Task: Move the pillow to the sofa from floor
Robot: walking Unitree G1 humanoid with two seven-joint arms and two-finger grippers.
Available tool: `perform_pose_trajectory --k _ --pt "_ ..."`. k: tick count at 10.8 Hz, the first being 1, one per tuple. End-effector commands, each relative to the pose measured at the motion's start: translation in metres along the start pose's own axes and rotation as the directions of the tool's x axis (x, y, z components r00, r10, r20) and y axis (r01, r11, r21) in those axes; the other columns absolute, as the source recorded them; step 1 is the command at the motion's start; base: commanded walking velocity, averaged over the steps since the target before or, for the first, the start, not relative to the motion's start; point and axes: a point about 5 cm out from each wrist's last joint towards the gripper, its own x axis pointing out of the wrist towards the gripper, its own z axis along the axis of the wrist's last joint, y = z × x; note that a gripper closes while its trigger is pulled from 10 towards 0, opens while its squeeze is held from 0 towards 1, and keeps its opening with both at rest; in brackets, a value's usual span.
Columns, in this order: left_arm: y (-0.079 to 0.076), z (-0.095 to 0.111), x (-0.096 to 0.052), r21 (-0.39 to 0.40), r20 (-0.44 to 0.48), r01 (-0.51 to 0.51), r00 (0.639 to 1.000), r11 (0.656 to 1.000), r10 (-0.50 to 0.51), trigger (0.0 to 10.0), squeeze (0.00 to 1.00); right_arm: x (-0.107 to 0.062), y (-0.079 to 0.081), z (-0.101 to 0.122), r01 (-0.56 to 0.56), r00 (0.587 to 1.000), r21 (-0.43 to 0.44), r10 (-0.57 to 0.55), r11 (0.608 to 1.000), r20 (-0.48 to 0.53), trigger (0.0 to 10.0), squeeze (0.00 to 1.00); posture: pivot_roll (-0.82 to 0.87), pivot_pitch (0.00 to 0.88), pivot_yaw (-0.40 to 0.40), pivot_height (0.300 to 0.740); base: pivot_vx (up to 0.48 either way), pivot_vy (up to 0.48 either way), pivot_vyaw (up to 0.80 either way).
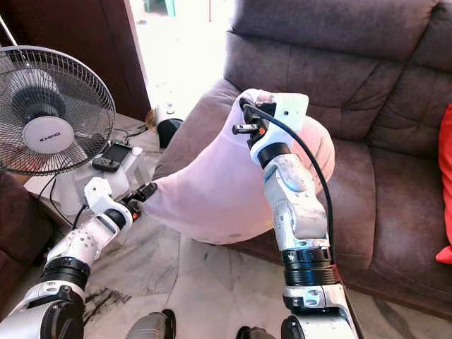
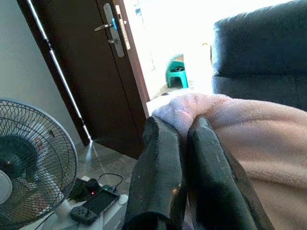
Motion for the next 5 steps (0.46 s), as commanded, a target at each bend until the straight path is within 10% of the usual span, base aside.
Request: perform_pose_trajectory --k 1,5 --pt "0.006 -0.004 -0.002 -0.025 -0.028 -0.007 1.000 1.000 0.006 10.0 0.00 0.004 0.012 0.040 -0.052 0.986 -0.025 0.056 0.998 0.158 10.0 0.00 0.10 0.051 -0.027 0.740 0.000 0.000 0.00" --pt "0.012 -0.018 -0.003 -0.028 -0.124 0.016 0.992 0.999 -0.019 10.0 0.00 0.005 0.009 0.045 -0.042 0.984 -0.007 0.043 0.999 0.172 10.0 0.00 0.09 0.058 -0.020 0.740 0.000 0.000 0.00"
